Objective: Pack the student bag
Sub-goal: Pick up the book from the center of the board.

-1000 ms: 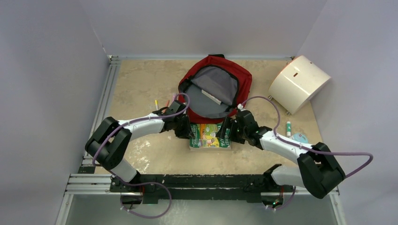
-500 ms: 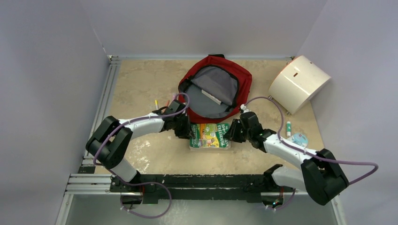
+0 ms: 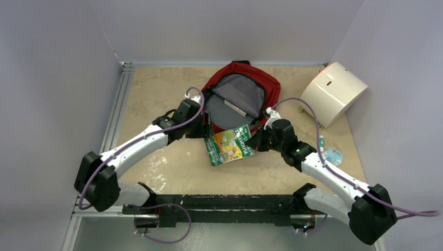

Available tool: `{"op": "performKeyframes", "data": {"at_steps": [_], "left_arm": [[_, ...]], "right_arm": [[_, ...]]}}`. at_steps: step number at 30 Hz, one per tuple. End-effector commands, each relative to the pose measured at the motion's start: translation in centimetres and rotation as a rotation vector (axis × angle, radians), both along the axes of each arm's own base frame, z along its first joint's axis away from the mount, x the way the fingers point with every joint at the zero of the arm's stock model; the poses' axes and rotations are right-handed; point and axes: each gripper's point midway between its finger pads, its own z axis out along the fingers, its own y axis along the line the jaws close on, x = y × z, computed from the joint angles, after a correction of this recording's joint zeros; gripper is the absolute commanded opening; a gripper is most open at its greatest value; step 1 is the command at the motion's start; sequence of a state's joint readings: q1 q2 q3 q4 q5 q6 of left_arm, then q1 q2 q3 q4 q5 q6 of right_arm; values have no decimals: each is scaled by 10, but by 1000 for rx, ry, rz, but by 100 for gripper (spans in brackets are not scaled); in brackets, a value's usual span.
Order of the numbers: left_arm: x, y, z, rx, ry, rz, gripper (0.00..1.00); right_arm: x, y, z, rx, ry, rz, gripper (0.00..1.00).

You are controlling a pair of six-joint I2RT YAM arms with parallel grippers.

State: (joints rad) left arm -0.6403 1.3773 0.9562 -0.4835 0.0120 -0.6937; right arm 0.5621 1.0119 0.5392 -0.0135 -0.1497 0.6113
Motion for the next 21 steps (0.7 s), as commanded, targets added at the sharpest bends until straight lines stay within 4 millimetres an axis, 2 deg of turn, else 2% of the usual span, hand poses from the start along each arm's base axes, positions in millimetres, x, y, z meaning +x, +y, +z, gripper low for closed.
{"op": "performKeyframes", "data": {"at_steps": [1, 4, 8, 13, 16, 21], "left_arm": [[32, -3, 78, -5, -323, -142, 62], [41, -16, 112, -29, -496, -280, 63], [37, -32, 133, -32, -731, -511, 66], [17, -50, 137, -82, -924, -739, 68], [6, -62, 129, -103, -927, -887, 67], [5, -71, 114, -93, -931, -1009, 66]], "right_arm": [[19, 10, 65, 39, -241, 62, 0], [23, 12, 84, 43, -337, 86, 0], [28, 10, 101, 10, -457, 119, 0], [25, 14, 114, 10, -557, 183, 0], [21, 16, 117, 17, -591, 212, 0], [12, 16, 124, 9, -661, 271, 0]]}}
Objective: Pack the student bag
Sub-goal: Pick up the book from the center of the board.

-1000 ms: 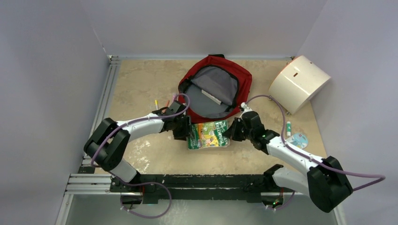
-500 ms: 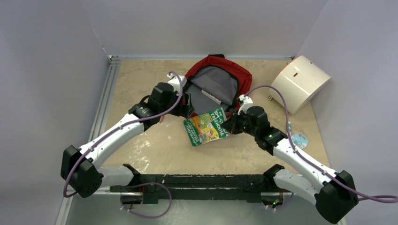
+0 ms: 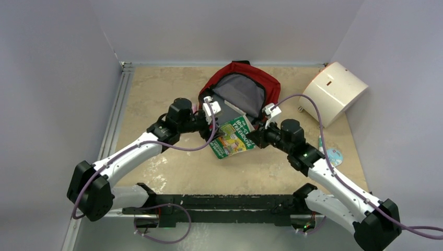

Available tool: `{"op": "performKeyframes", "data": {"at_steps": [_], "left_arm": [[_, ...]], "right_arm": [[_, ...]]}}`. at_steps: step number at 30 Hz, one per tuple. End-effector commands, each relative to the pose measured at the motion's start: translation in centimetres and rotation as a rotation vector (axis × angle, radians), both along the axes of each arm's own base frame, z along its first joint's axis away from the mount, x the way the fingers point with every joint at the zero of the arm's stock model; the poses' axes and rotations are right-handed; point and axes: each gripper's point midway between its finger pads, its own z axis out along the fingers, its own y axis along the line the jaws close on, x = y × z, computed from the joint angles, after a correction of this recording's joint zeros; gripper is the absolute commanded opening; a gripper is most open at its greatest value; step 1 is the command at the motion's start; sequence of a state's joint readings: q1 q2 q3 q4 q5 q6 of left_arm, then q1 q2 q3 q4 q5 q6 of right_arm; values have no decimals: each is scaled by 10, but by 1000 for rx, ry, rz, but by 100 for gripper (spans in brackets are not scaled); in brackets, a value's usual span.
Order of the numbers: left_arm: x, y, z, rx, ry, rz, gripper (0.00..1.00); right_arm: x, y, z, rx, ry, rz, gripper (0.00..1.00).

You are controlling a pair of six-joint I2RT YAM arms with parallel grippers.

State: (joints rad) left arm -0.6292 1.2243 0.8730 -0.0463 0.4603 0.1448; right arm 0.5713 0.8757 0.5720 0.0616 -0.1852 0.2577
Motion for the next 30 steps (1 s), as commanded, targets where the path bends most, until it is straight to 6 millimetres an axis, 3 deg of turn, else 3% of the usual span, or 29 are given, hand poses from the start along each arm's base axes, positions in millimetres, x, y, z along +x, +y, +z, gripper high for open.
{"op": "performKeyframes", "data": {"at_steps": [1, 6, 13, 25, 27, 28, 30], "left_arm": [[-1, -21, 17, -15, -150, -201, 66], [-9, -30, 9, 12, -83, -338, 62], [-2, -38, 12, 7, -68, -380, 58], [-37, -46, 24, -69, 50, -574, 1], [-39, -46, 28, -71, 67, -583, 0], [-41, -45, 30, -69, 67, -587, 0], [-42, -44, 37, -68, 40, -595, 0]], "right_arm": [[0, 14, 63, 86, -247, 102, 0], [-4, 12, 73, 72, -318, 131, 0], [-9, 16, 74, 65, -347, 183, 0], [-3, 10, 85, 40, -423, 154, 0], [-3, 9, 88, 33, -436, 157, 0], [-3, 9, 91, 30, -446, 159, 6], [-5, 9, 95, 15, -470, 178, 29]]}}
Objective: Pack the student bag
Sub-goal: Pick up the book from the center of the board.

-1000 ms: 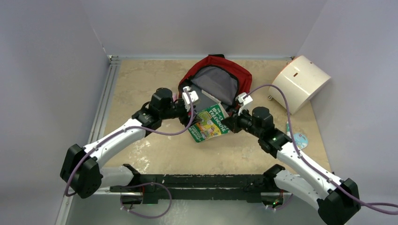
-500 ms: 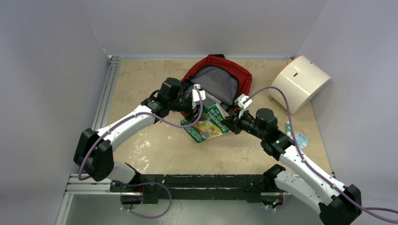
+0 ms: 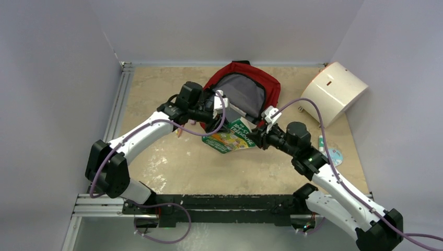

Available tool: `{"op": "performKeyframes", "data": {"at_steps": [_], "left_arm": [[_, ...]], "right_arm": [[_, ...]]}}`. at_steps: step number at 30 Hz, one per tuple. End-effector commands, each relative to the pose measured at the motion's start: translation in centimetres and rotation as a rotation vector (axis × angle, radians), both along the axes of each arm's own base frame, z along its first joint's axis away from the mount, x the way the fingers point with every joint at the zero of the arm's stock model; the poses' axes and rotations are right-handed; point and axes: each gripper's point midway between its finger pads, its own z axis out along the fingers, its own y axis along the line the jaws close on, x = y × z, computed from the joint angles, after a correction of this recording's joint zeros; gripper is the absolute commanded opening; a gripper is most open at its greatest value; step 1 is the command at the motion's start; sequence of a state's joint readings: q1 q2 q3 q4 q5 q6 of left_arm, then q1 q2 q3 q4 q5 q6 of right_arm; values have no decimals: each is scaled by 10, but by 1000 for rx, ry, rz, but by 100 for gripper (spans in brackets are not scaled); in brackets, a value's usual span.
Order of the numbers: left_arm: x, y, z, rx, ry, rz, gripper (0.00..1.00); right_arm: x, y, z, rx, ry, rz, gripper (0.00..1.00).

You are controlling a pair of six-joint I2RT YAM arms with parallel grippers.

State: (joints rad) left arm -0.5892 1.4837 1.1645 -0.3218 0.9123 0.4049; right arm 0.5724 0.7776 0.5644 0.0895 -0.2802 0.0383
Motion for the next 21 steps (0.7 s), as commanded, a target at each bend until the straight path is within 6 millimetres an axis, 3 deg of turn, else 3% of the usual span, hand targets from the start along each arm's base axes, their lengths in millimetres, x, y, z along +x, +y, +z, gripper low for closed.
{"op": "performKeyframes", "data": {"at_steps": [1, 7, 11, 21], "left_arm": [[-24, -6, 35, -87, -42, -146, 0], [-31, 1, 53, -119, -161, -172, 0], [-33, 4, 59, -113, -194, -192, 0], [-35, 9, 85, -144, -327, -193, 0]], "right_arm": [[5, 7, 67, 71, -235, 40, 37], [1, -3, 93, 23, -307, 38, 65], [-8, -6, 108, -7, -357, 76, 77], [-34, 24, 100, -68, -383, 377, 80]]}}
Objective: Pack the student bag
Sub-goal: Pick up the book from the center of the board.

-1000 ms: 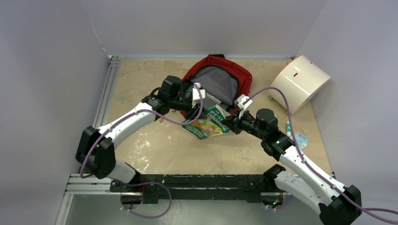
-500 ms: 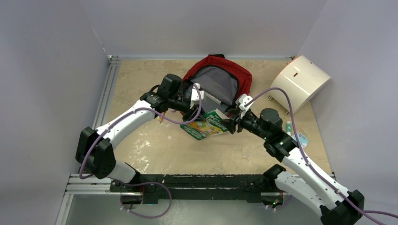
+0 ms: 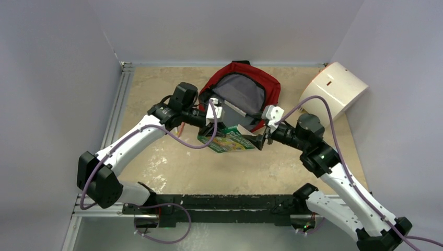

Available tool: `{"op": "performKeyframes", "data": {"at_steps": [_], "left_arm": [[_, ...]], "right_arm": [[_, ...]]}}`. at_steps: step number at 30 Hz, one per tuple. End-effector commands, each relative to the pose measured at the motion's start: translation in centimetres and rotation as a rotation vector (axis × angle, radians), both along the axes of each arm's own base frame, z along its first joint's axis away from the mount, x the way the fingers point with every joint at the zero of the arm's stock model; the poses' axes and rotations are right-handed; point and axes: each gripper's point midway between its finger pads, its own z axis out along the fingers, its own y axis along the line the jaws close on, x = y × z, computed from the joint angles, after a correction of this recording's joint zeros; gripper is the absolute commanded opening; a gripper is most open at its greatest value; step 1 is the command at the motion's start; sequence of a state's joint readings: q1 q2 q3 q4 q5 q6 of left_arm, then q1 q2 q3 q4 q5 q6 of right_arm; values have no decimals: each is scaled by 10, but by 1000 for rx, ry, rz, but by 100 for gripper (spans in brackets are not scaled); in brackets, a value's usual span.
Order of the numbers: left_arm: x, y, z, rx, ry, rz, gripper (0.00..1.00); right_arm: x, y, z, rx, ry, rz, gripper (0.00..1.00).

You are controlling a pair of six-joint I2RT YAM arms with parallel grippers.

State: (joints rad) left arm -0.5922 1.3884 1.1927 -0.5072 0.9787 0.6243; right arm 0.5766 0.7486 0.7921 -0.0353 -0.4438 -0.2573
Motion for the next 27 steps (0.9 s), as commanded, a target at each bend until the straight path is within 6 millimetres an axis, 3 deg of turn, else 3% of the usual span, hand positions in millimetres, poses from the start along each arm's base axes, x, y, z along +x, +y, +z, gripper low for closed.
{"op": "performKeyframes", "data": {"at_steps": [1, 6, 17, 27], "left_arm": [[-5, -5, 60, -133, -192, -61, 0], [-4, -4, 58, -121, -192, -56, 0], [-12, -4, 68, -168, -229, -94, 0], [-17, -5, 71, -191, -206, -116, 0]], "right_arm": [[-18, 17, 11, -18, -45, 176, 80], [-20, 22, 10, -13, -35, 212, 83], [-7, 28, -16, -50, 7, 203, 82], [-4, 31, -29, -84, 30, 222, 49]]}}
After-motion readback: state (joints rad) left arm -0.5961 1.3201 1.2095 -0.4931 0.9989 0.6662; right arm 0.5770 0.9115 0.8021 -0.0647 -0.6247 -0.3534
